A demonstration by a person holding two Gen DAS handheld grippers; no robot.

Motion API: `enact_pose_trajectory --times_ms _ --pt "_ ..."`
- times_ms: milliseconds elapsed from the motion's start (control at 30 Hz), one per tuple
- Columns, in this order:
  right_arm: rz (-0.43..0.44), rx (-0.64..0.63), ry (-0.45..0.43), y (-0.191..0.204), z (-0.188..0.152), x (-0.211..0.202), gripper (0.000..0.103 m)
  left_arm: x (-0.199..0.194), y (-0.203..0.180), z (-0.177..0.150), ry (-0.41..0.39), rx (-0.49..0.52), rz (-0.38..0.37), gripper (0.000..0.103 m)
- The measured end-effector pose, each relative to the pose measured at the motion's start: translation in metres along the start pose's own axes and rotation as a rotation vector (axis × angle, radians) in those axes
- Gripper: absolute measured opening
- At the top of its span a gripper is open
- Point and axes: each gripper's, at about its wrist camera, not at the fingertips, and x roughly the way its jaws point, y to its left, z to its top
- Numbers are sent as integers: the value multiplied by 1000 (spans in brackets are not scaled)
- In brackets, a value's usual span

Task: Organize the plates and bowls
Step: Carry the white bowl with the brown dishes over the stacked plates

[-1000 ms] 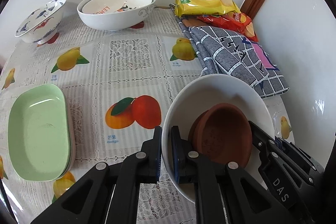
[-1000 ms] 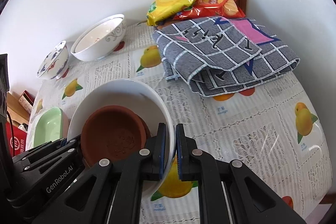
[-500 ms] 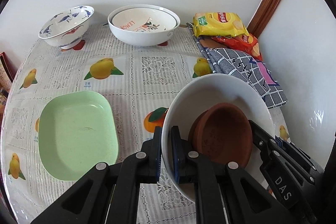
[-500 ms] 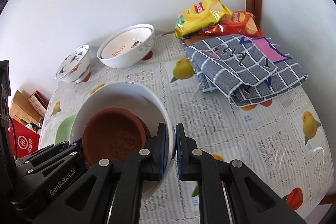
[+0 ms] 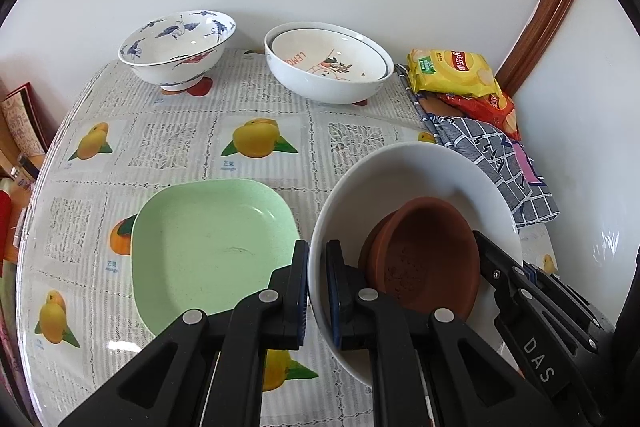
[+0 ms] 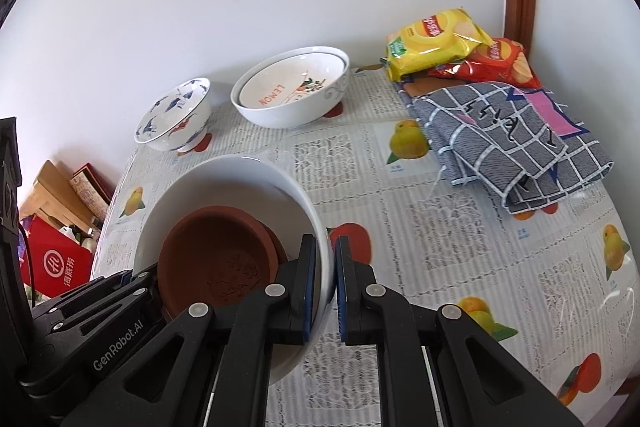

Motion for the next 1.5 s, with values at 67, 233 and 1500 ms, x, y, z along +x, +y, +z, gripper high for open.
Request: enact_pose_trajectory --times_ms 67,233,1500 --pt "3 -9 4 9 -1 3 9 0 9 0 1 -13 2 9" --pt "15 -33 10 28 -3 11 9 0 30 0 1 -39 9 9" --pt "66 -129 109 102 -11 88 10 43 120 6 62 -162 45 9"
